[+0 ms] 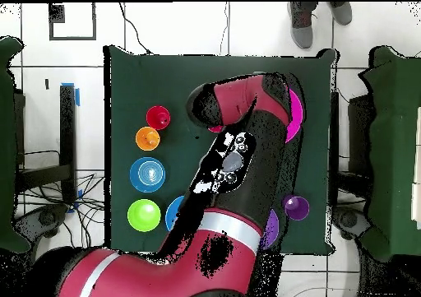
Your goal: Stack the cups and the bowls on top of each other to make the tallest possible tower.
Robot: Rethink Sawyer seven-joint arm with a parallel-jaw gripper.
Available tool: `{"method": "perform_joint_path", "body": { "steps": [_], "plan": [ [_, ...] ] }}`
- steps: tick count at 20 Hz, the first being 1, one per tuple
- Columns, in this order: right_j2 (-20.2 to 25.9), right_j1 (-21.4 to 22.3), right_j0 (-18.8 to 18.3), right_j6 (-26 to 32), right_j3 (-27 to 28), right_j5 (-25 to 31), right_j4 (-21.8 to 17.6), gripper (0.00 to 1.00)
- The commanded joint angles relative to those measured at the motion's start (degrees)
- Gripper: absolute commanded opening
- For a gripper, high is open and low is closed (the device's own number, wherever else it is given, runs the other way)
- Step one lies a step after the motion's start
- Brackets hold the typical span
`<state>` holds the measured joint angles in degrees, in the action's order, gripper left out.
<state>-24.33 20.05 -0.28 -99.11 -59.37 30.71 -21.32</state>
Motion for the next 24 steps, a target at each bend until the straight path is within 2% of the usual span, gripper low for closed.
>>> {"method": "perform_joint_path", "body": {
  "steps": [1, 7, 16, 24],
  "plan": [
    [3.20, -0.77, 1.56, 6.15, 2.98, 3.15, -5.14, 0.00],
    [3.31, -0.93, 1.69, 6.20, 3.97, 4.46, -5.29, 0.00],
    [7.17, -0.89, -0.32, 1.51, 2.34, 10.15, 1.59, 0.00],
    [9.54, -4.01, -0.51, -2.29, 3.91, 7.72, 4.43, 0.00]
  ]
}}
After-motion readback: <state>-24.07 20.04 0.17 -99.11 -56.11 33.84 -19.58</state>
